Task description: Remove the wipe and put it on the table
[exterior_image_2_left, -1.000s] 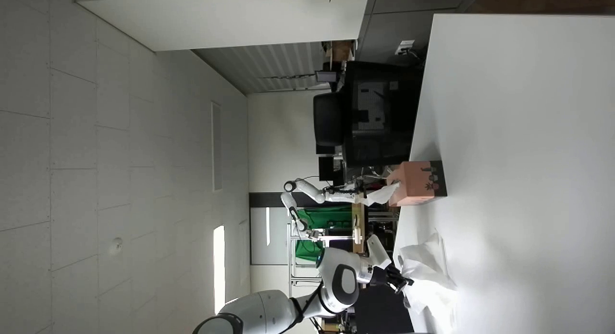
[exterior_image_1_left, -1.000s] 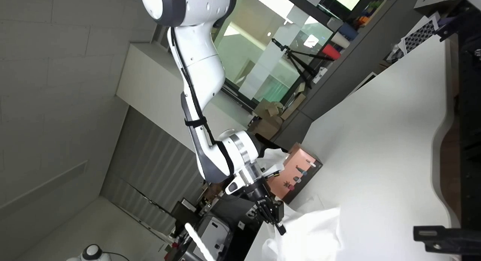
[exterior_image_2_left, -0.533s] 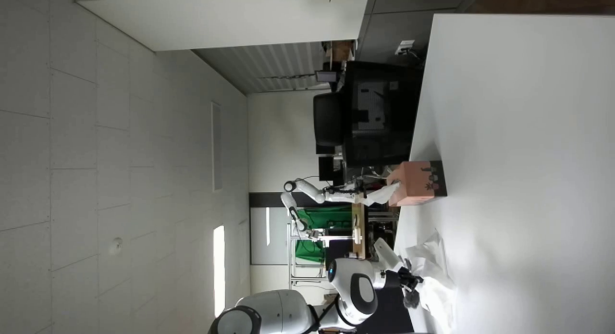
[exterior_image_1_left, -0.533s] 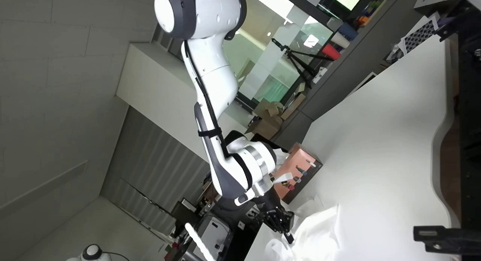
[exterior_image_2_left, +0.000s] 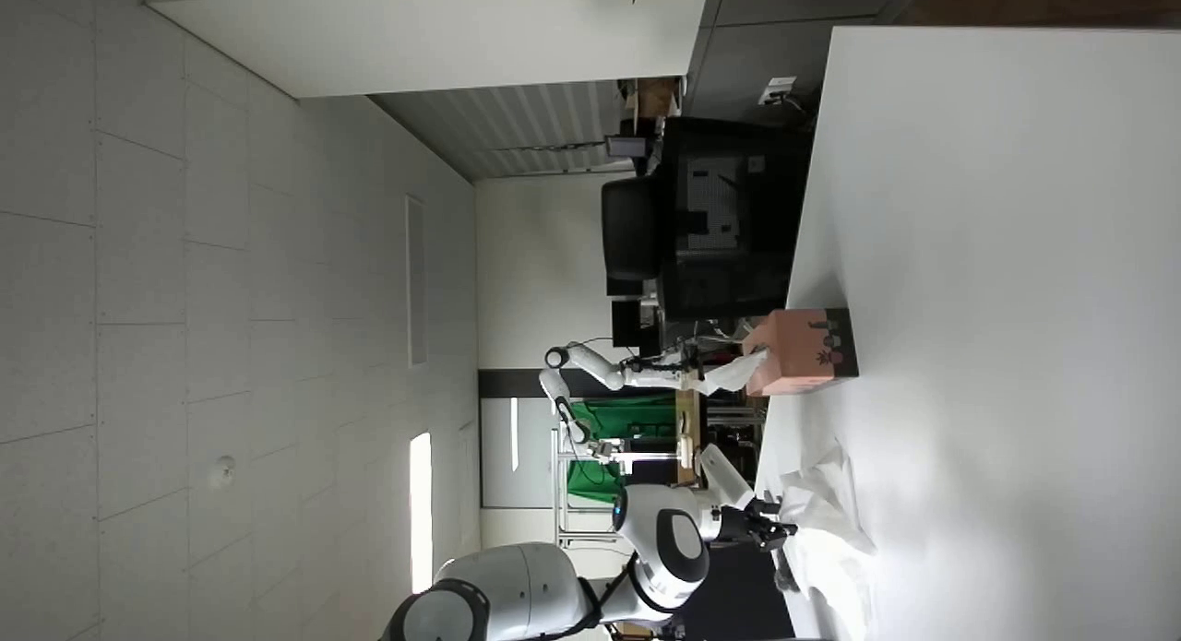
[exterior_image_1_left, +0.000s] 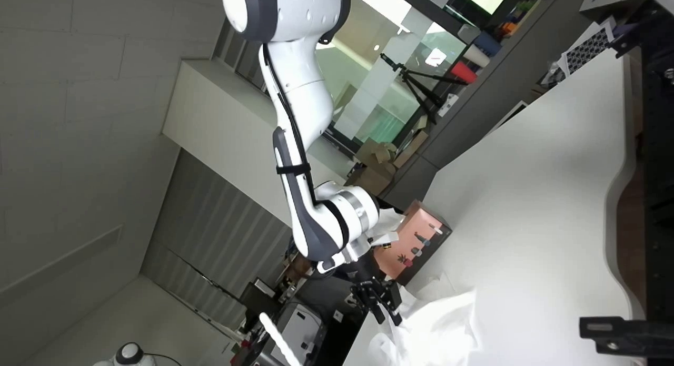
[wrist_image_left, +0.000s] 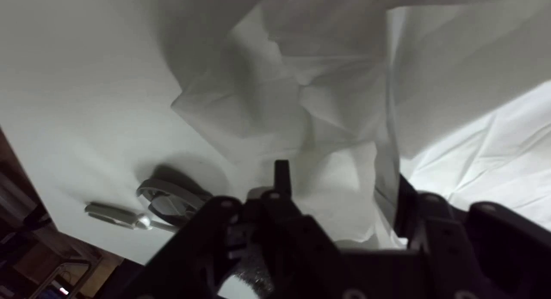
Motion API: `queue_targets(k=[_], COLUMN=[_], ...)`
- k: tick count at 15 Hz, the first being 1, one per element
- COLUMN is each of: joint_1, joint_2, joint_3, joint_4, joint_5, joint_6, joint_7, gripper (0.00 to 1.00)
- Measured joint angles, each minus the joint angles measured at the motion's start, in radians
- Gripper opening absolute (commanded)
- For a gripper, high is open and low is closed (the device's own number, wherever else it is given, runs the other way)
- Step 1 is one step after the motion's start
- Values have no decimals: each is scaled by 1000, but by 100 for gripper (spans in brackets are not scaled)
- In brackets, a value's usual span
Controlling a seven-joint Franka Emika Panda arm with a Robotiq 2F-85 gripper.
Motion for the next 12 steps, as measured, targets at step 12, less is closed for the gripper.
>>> queue_targets(k=[12], joint_1=[-218], joint_2=[-207], joint_3=[107], joint_4=[-60], joint_5=[3], joint_6=[-126], joint_7=[60], gripper=[100])
